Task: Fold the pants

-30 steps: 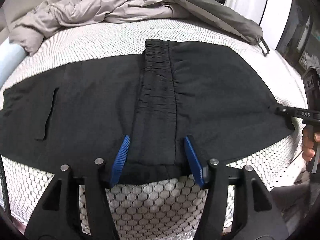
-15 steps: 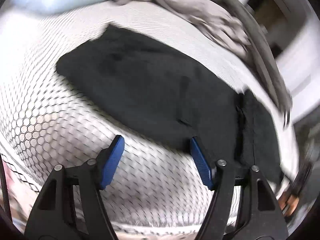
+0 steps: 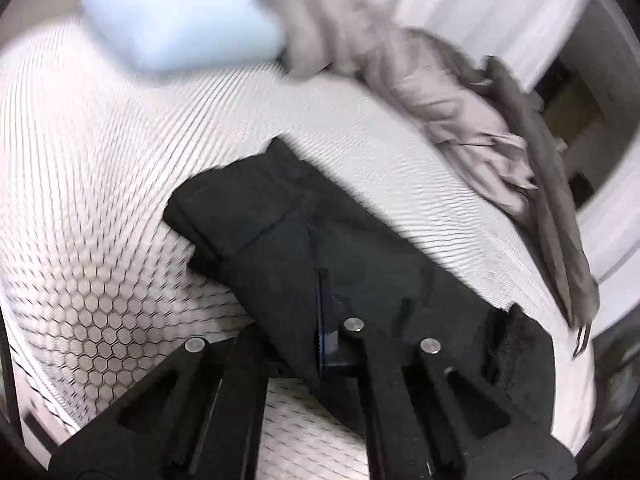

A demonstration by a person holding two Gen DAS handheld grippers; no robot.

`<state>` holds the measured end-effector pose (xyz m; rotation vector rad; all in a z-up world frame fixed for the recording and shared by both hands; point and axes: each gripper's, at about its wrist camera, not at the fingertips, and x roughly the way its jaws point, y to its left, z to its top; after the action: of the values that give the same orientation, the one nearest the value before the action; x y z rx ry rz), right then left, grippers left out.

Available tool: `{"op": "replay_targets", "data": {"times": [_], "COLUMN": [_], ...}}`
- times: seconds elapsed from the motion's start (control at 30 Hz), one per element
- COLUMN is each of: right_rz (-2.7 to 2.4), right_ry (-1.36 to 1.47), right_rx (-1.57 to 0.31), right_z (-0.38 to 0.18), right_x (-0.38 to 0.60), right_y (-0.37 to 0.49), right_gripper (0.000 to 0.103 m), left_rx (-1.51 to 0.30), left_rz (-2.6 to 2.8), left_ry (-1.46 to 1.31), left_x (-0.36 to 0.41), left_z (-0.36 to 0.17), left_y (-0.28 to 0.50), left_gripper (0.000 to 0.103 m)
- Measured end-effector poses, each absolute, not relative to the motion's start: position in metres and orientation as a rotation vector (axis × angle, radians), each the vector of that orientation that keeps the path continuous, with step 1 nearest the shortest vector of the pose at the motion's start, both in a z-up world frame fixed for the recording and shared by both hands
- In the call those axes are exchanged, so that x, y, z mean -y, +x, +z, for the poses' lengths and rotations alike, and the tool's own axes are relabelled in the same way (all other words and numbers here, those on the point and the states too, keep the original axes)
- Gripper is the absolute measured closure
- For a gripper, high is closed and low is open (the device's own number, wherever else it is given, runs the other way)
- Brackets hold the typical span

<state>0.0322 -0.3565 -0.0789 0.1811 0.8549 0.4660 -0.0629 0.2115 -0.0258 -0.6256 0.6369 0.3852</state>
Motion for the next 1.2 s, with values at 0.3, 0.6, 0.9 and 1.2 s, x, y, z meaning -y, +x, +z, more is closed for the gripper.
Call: {"op": "replay_targets", "data": {"times": [0.3, 0.6, 0.9, 1.2], "right_rz": [0.459, 0.369, 0.340, 0.632], "right_ry": [0.194, 0.261, 0.331, 0.421], "right_rx": [-0.823, -0.778, -0.802, -0.838], "right_z": [-0.062, -0.049, -0.044, -0.048], "right_x": [0.364, 0.411, 0.444, 0.394], "right_y": [0.032, 0.028, 0.025, 0.036], "right_gripper": [0.042, 0.041, 0.041, 0.048], "left_rx": [-0.493, -0.769, -0.857, -0.803], "left_rz": [0.115, -0.435, -0.553, -0.168], "left_ry": [-0.402, -0.143, -0.003, -0.065], "left_x": [-0.054, 0.209, 0.222, 0.091], "left_z": [0.082, 0.047, -0.004, -0.021], "left_y": [-0.037, 0.007, -0.009, 0.027], "left_gripper": [0.103, 0.041, 0.034, 0.027]}}
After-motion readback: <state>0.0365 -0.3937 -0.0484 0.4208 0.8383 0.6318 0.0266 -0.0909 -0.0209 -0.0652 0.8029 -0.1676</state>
